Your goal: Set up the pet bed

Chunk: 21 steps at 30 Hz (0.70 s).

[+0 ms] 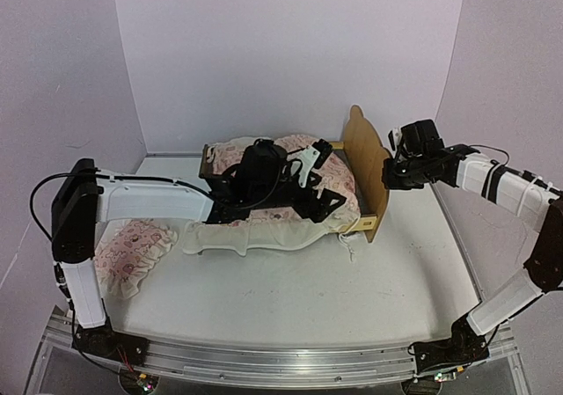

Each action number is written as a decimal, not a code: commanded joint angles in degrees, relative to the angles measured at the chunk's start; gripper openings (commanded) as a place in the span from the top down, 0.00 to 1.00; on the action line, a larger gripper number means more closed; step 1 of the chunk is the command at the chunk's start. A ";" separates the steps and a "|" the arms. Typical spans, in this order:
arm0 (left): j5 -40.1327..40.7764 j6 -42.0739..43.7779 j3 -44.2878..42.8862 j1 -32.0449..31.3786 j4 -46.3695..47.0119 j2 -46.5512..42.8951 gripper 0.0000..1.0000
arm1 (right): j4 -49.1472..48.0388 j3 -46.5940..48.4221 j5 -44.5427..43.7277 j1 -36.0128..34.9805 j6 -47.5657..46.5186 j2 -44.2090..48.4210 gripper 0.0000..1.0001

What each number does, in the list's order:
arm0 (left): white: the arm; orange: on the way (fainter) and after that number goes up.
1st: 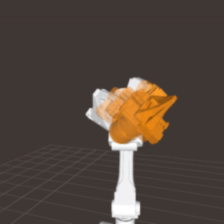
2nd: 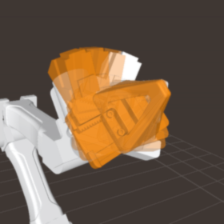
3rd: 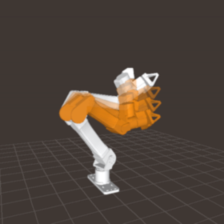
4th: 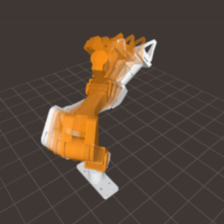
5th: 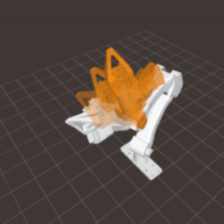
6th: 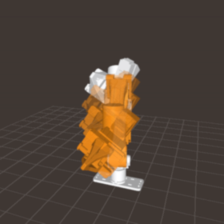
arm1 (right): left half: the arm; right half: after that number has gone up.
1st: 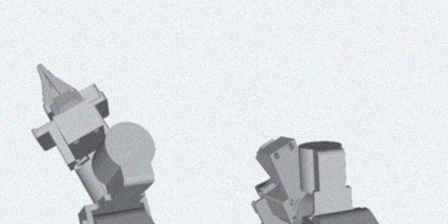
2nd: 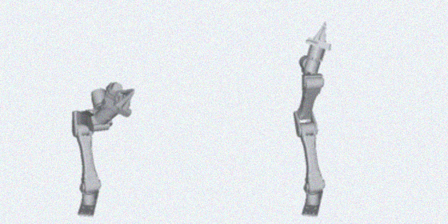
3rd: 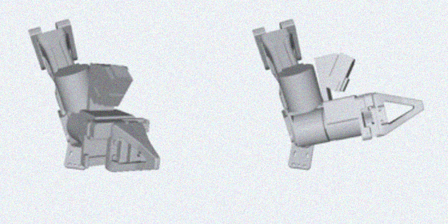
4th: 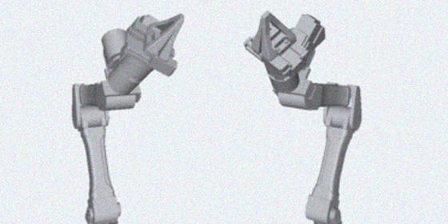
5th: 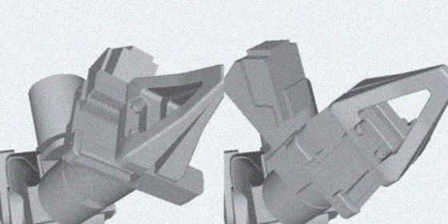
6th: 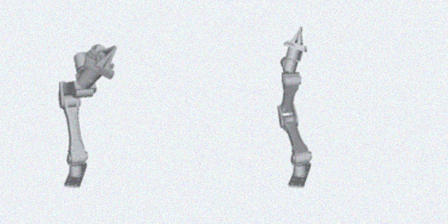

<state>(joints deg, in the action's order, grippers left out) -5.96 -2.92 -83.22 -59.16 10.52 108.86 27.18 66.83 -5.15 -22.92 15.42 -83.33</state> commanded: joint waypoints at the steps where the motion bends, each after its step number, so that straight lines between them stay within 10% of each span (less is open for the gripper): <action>1: -1.75 -2.43 9.70 -3.65 4.87 -5.12 0.09 | -7.32 8.54 7.38 -1.82 15.61 1.75 1.00; 6: 5.24 0.19 20.82 -10.42 24.70 -3.30 0.13 | -7.32 11.57 7.39 -2.41 17.01 1.13 1.00; 14: 13.56 0.51 24.44 -11.20 56.48 14.31 0.46 | -7.67 12.51 7.70 -3.40 17.40 2.54 1.00; 21: 26.12 0.47 12.57 -10.27 60.29 28.72 0.69 | -7.72 14.47 7.63 -3.57 18.19 3.15 1.00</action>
<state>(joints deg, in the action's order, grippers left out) 11.97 -2.72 -63.81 -70.19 60.69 133.91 33.95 73.25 -7.60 -25.89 20.91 -84.90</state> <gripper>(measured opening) 0.346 0.115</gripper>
